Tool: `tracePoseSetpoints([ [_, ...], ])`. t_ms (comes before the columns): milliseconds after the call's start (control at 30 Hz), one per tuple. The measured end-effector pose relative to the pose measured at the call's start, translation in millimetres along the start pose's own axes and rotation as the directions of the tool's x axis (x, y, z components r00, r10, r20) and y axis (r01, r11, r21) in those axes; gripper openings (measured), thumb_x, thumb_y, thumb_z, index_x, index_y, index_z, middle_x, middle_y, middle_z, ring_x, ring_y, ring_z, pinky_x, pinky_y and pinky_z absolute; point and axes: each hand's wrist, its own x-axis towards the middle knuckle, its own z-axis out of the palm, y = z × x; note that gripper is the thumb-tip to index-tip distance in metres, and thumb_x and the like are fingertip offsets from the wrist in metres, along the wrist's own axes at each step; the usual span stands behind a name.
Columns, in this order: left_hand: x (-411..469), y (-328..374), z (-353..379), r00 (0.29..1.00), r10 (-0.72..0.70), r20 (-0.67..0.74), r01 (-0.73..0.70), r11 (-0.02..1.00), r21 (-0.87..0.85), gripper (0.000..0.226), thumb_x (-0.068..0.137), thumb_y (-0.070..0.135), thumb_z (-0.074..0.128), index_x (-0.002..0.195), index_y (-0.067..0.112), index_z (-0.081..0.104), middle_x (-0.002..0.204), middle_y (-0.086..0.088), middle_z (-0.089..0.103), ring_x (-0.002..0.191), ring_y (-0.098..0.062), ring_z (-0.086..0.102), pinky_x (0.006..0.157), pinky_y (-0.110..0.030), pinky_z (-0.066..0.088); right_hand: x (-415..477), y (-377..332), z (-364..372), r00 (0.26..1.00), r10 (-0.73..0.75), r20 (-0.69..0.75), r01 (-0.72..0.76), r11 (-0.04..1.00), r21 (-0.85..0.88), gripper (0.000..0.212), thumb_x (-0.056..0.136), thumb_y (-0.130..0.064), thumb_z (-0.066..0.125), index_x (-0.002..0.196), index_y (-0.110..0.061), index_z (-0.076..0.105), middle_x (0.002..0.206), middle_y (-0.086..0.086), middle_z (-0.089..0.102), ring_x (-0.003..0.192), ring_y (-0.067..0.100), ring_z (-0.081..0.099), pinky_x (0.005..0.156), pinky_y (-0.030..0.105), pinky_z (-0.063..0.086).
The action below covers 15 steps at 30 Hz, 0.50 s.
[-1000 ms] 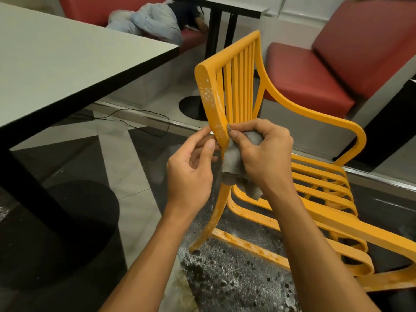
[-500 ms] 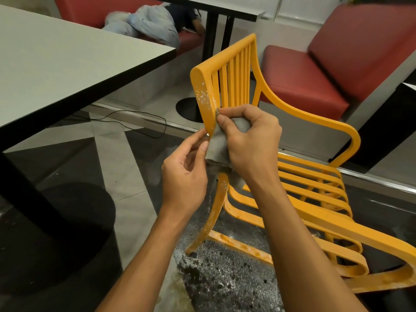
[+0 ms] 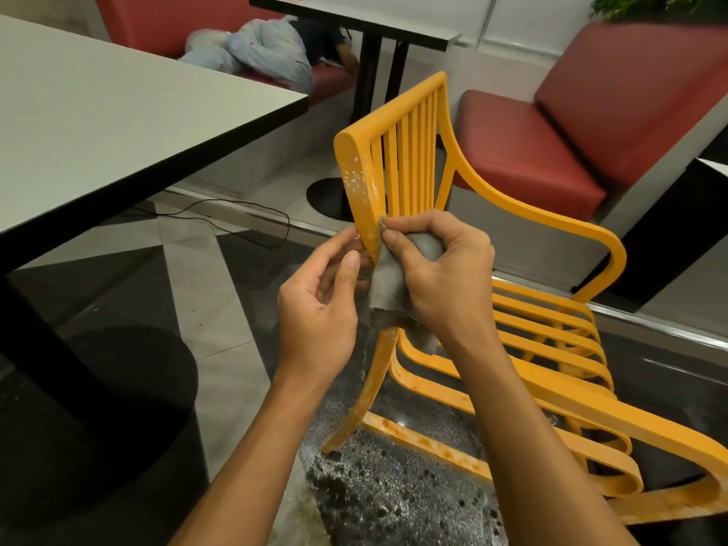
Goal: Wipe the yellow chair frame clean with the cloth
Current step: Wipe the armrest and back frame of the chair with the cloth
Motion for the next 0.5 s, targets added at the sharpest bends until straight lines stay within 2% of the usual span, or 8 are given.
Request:
tracePoseSetpoints([
  [67, 0.6, 0.2, -0.2, 1.0, 0.003, 0.014, -0.003, 1.0, -0.014, 0.035, 0.11, 0.007, 0.053, 0.144, 0.006, 0.062, 0.132, -0.004, 0.074, 0.122, -0.017, 0.072, 0.096, -0.036, 0.063, 6.2, 1.1, -0.1, 0.999, 0.034, -0.015, -0.034, 0.999, -0.021, 0.009, 0.091, -0.019, 0.08, 0.094, -0.028, 0.079, 0.101, -0.01, 0.076, 0.097, 0.004, 0.07, 0.082, 0.019, 0.059],
  [233, 0.6, 3.6, -1.0, 1.0, 0.007, -0.015, -0.007, 1.0, 0.025, 0.034, 0.109, 0.008, 0.056, 0.141, 0.009, 0.065, 0.129, 0.009, 0.073, 0.124, -0.004, 0.068, 0.097, -0.017, 0.055, 10.1, -7.3, 10.7, 0.997, -0.043, -0.063, 0.042, 0.999, -0.024, 0.008, 0.092, -0.02, 0.078, 0.099, -0.023, 0.08, 0.102, -0.009, 0.074, 0.099, 0.004, 0.069, 0.085, 0.022, 0.058],
  [367, 2.3, 2.3, -0.4, 1.0, 0.004, 0.013, -0.004, 1.0, -0.021, 0.033, 0.11, 0.007, 0.054, 0.141, 0.006, 0.064, 0.129, -0.002, 0.075, 0.12, -0.015, 0.073, 0.095, -0.031, 0.062, 6.9, -0.7, 2.1, 0.999, 0.021, -0.024, -0.021, 1.0, -0.011, 0.008, 0.091, -0.02, 0.079, 0.096, -0.026, 0.08, 0.099, -0.011, 0.076, 0.097, 0.003, 0.07, 0.084, 0.021, 0.059],
  [500, 2.0, 1.6, -2.9, 1.0, -0.001, -0.005, 0.001, 1.0, 0.017, 0.034, 0.109, 0.009, 0.056, 0.142, 0.008, 0.065, 0.13, 0.002, 0.074, 0.123, -0.009, 0.07, 0.1, -0.028, 0.059, 17.1, -10.0, 9.8, 0.997, -0.012, -0.072, 0.011, 1.0, -0.023, 0.005, 0.092, -0.021, 0.079, 0.095, -0.025, 0.08, 0.1, -0.01, 0.075, 0.097, 0.003, 0.069, 0.083, 0.021, 0.058],
])
